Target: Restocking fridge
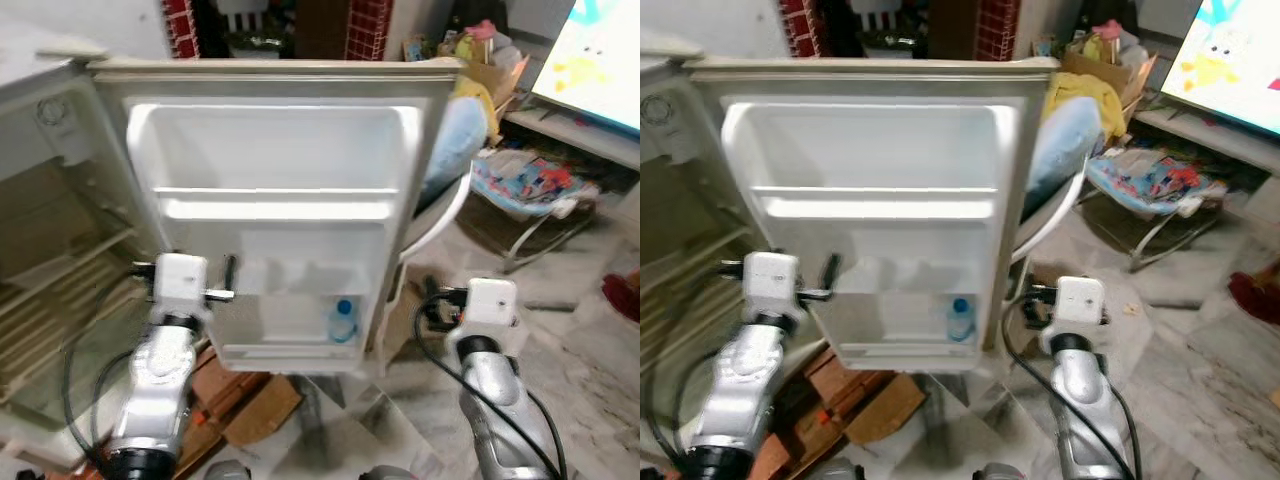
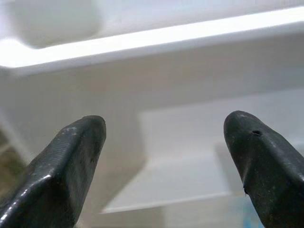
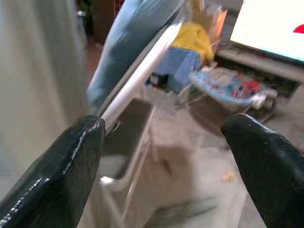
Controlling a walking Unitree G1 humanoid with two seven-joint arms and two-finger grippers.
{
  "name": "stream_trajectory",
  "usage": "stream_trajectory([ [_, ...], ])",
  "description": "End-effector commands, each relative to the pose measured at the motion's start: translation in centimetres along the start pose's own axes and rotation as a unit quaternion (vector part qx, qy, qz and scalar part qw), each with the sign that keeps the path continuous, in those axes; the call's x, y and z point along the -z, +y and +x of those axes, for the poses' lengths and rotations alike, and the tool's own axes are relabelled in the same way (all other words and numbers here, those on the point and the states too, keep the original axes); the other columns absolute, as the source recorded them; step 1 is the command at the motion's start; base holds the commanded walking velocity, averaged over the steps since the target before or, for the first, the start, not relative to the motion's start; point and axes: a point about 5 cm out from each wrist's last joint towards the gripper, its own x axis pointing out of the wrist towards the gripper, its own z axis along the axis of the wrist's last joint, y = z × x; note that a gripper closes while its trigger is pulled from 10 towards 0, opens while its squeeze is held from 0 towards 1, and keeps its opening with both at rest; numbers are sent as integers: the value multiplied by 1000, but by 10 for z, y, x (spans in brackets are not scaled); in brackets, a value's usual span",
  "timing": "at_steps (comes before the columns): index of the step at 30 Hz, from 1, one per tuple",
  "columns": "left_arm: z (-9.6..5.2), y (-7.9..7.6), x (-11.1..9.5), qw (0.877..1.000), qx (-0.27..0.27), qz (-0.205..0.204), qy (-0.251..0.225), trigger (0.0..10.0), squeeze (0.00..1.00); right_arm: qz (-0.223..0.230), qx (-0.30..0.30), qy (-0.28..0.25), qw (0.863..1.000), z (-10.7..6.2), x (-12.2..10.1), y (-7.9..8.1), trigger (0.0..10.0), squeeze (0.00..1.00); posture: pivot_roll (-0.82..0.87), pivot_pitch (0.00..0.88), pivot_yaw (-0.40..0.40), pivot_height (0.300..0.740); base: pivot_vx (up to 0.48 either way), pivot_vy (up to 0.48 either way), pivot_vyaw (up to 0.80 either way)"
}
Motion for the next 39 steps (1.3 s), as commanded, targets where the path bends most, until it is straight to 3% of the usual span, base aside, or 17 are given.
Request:
stream_trajectory([
  [1,0,13,-1,1000,-24,13,1,10000,0,2,-21,-20,1000,3,-8,10,10000,0,31,2,-3,740,0,-386,0],
  [6,-2,16,-5,999,-32,34,-2,10000,0,-4,-54,-63,997,12,-27,18,10000,0,32,27,1,740,0,-334,320],
  [13,-7,24,-7,999,-45,29,0,10000,0,11,-38,-65,997,15,-27,14,10000,0,58,55,-20,740,0,-81,800],
  [18,-4,15,0,999,-25,25,6,10000,0,-14,-43,-62,997,12,-16,16,10000,0,63,30,-69,740,0,0,800],
  [21,-1,10,6,999,-26,15,17,10000,0,1,-54,-48,997,13,-12,23,10000,0,52,13,-73,740,0,0,800],
  [26,1,-3,2,1000,2,2,10,10000,0,-12,-70,-79,994,22,-26,28,10000,0,50,7,-74,740,0,0,800],
  [39,-4,-3,7,1000,20,-4,15,10000,0,-2,-47,-87,995,23,-27,21,10000,0,41,28,-46,740,0,-293,182],
])
